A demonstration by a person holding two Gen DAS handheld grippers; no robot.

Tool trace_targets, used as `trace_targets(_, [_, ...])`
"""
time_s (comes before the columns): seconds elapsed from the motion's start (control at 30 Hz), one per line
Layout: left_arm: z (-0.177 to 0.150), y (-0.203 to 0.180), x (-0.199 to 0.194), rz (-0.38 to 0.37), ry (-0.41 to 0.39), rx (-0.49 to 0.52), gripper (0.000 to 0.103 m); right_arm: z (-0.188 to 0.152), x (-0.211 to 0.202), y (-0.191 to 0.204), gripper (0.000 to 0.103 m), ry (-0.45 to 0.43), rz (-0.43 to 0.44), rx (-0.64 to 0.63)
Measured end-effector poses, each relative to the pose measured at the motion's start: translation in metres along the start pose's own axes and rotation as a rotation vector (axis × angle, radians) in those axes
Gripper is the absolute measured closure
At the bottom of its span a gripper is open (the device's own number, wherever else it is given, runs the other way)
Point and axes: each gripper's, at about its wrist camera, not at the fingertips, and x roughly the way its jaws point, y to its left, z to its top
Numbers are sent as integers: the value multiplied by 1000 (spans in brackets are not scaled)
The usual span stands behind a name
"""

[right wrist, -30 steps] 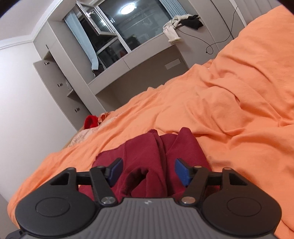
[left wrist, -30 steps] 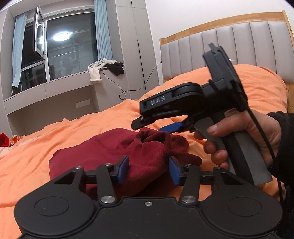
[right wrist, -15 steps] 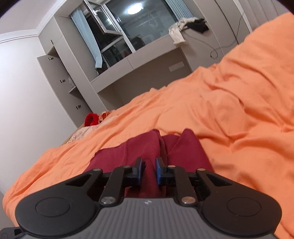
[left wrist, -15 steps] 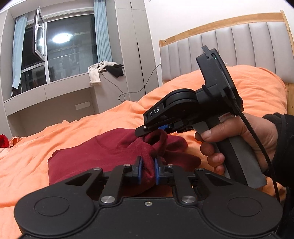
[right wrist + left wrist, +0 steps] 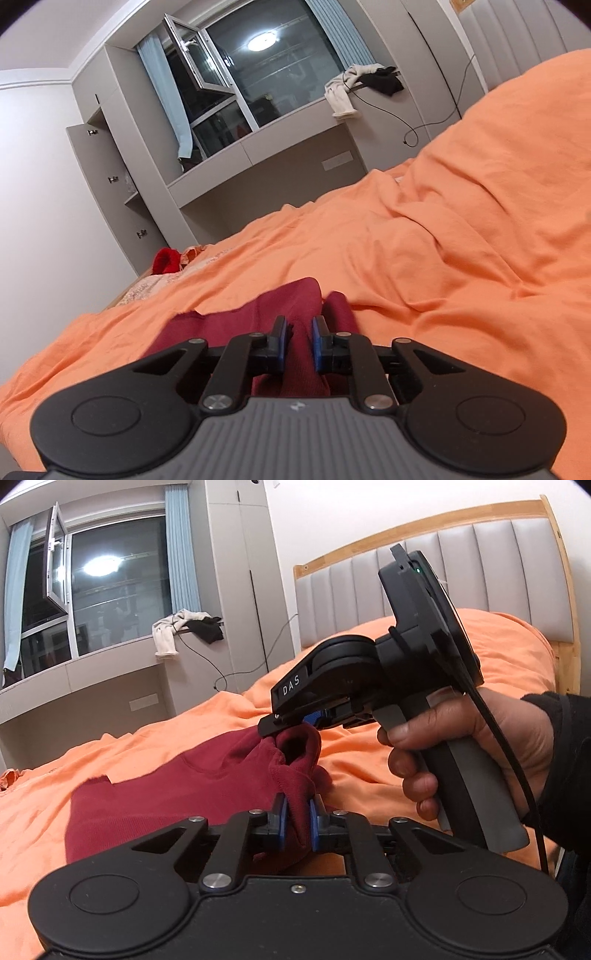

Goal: Fold small clothes
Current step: 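Hold the edge with both grippers, fold it over the sweater, then open both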

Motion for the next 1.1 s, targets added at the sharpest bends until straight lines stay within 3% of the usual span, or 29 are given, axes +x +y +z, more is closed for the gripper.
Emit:
trace_targets(0.43, [-6,-6,15,-2,24,18,88,-12,5,-14,87,59,-43,19])
trace_targets(0.63, [-9,-8,15,-2,27,29,87,-12,7,-15,81,69,-55,32])
trace_targets(0.77, [-10,-10,16,-2,27,36,85,-11,6,-18,63,67,-66,44])
trace_targets(0.83, [-11,-11,16,-5,27,38,84,-11,6,-19,60,67,-65,54])
trace_targets(0.9, [-11,-12,16,-6,27,44,82,-10,5,-21,46,69,-57,66])
trace_targets(1.1, [-10,-10,16,-22,28,33,71,-9,4,-20,21,82,-17,62])
